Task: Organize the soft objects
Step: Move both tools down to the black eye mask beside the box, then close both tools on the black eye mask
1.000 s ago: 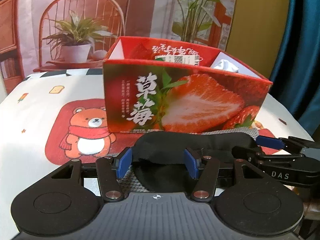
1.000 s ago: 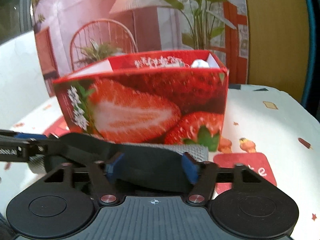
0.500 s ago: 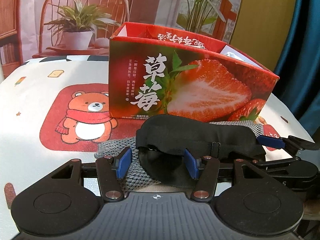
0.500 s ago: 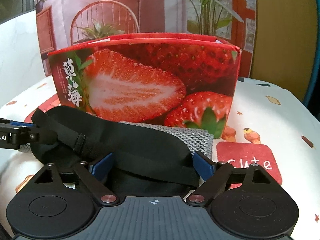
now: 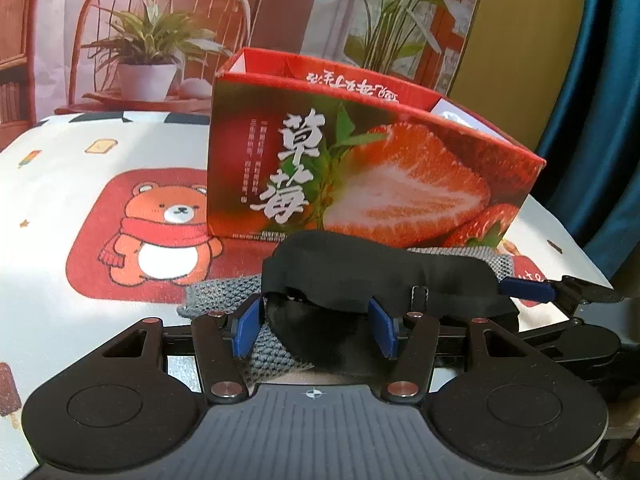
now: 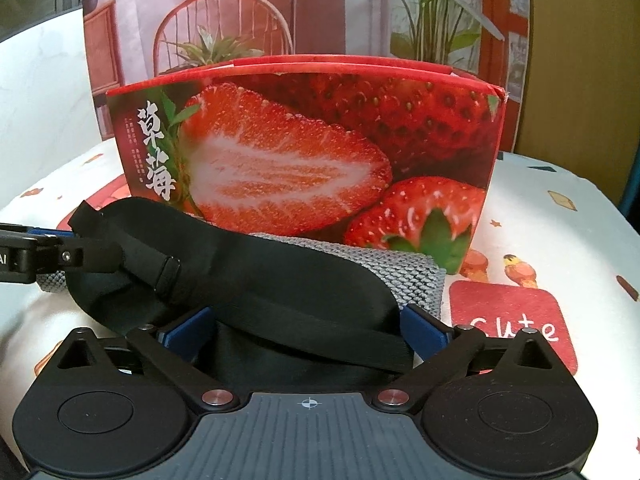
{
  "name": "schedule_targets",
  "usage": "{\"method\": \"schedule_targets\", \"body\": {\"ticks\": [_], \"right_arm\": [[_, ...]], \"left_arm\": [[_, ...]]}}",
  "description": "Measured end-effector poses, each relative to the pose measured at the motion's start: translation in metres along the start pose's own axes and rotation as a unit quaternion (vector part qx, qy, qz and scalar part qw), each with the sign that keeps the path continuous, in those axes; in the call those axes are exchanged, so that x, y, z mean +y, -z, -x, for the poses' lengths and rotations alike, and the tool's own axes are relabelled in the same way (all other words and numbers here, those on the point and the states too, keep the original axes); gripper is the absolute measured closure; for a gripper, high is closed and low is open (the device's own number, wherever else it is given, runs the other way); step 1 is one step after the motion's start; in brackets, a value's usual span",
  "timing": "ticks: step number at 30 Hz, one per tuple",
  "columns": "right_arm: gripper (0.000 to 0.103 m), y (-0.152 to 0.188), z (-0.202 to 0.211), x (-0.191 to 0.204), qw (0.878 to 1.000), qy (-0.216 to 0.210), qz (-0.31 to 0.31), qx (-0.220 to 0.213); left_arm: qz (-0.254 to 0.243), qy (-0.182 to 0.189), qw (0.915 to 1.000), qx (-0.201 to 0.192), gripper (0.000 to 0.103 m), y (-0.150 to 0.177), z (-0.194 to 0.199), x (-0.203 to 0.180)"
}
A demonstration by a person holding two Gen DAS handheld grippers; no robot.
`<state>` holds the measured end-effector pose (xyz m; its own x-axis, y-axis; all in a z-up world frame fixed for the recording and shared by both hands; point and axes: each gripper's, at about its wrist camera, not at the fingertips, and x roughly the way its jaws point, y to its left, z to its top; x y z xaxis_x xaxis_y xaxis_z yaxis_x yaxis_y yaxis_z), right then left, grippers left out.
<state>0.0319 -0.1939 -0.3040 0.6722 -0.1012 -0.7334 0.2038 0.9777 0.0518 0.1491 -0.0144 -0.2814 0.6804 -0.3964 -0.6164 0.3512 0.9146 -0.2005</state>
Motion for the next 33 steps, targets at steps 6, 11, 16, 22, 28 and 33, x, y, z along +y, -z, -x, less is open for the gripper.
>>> {"method": "schedule_targets", "body": {"ticks": [6,11,16,22,28,33], "right_arm": [[0.001,-0.0001,-0.0013,0.0008,1.0,0.0,0.003,0.003],[0.0,-0.0003,-0.0017,0.0003,1.0,-0.001,0.003,0.004],[0.0,-0.0006,-0.0007,-0.0006,1.0,-0.004,-0.003,0.004],[0.001,-0.0018,0.0015,-0.0056,1.0,-0.001,-0.023,0.011],[0.001,-0.0011,0.0024,-0.0087,0.999,-0.003,-0.035,0.017],[0.0,-0.0007,0.0018,-0.009,0.999,-0.005,-0.037,0.02]], "left_arm": [[-0.011,0.006,0.9999,0.004,0.043,0.004,-0.0065,0.0027],[-0.029,-0.001,0.9995,0.007,0.043,0.0058,-0.0093,-0.0003],[-0.03,-0.002,0.9995,0.009,0.043,0.0054,-0.0101,-0.0002],[-0.029,0.0,0.9995,0.01,0.043,0.0049,-0.0098,0.0015],[-0.029,0.001,0.9995,0.01,0.043,0.005,-0.0095,0.0022],[-0.029,0.001,0.9995,0.01,0.043,0.0051,-0.0096,0.002]]}}
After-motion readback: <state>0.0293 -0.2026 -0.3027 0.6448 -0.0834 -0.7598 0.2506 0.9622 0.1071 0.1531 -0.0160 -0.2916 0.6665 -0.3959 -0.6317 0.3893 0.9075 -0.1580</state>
